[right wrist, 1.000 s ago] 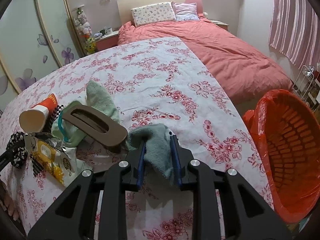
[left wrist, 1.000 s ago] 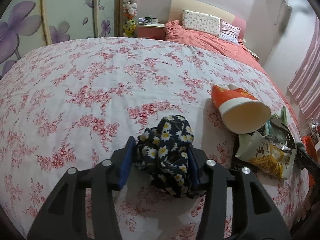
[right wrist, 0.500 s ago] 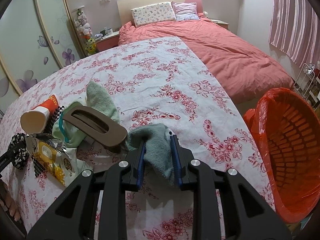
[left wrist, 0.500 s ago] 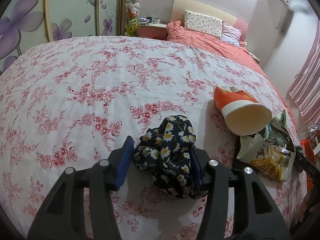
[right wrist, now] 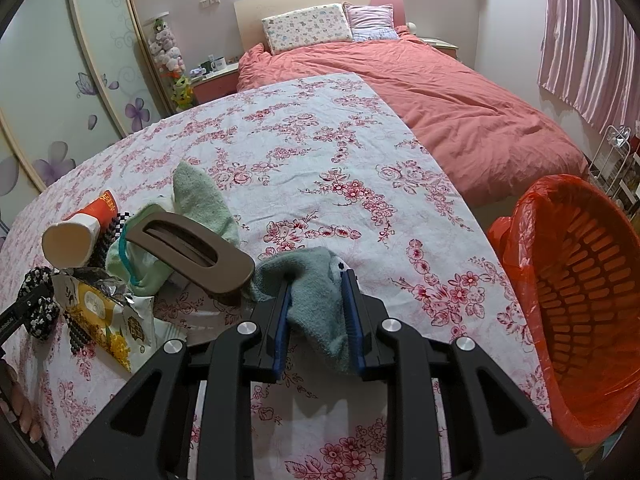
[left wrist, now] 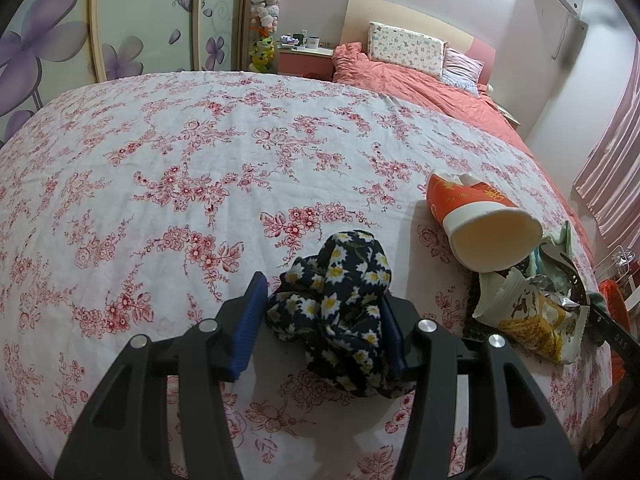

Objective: Collect trash
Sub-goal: 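Lift the daisy-print cloth and green towel off the bed with both grippers, then carry both items over the orange basket and open both grippers, then move both open grippers back over the bed toward the remaining items, then grasp the orange-and-white paper cup with the left gripper while the right grasps the brown slipper, then lift the paper cup and brown slipper off the bed, then carry cup and slipper over the orange basket and open both grippers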

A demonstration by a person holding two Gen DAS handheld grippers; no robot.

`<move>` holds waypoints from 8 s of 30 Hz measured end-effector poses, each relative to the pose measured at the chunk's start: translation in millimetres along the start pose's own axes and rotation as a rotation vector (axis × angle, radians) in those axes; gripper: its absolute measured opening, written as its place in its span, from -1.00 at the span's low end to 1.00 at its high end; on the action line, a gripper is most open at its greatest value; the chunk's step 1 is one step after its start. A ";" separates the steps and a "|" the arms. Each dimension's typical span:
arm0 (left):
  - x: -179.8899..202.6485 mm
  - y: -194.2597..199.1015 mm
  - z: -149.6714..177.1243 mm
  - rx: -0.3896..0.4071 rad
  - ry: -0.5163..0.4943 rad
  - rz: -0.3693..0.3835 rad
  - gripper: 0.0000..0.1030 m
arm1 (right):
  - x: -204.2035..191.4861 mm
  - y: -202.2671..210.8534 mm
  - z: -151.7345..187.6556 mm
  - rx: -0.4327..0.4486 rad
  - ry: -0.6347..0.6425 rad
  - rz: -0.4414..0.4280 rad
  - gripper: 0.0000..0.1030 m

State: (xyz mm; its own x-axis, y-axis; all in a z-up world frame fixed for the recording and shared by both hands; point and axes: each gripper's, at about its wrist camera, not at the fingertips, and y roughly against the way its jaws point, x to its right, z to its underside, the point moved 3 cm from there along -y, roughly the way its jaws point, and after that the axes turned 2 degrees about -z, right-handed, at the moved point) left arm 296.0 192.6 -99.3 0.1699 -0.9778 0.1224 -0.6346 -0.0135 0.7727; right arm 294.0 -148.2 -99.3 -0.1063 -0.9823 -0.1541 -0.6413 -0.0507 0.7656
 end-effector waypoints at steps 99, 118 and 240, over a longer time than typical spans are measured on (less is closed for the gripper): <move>73.8 25.4 -14.6 0.090 -0.131 -0.013 0.33 | 23.3 53.1 -3.1 0.148 -0.026 -0.114 0.37; 81.2 -36.9 -35.2 -0.009 -0.163 0.005 -0.61 | -53.3 -7.8 -17.5 -0.015 0.172 -0.206 0.04; 361.5 135.3 58.9 0.144 -0.459 0.564 -0.93 | 169.4 146.3 -6.6 0.381 -0.242 0.095 -0.37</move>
State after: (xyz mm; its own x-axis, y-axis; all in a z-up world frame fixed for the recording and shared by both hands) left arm 227.1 -175.0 12.9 -0.5238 -0.8328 0.1793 -0.6302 0.5204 0.5763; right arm 187.2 -323.2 -9.3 -0.3232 -0.9068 -0.2705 -0.8490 0.1516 0.5061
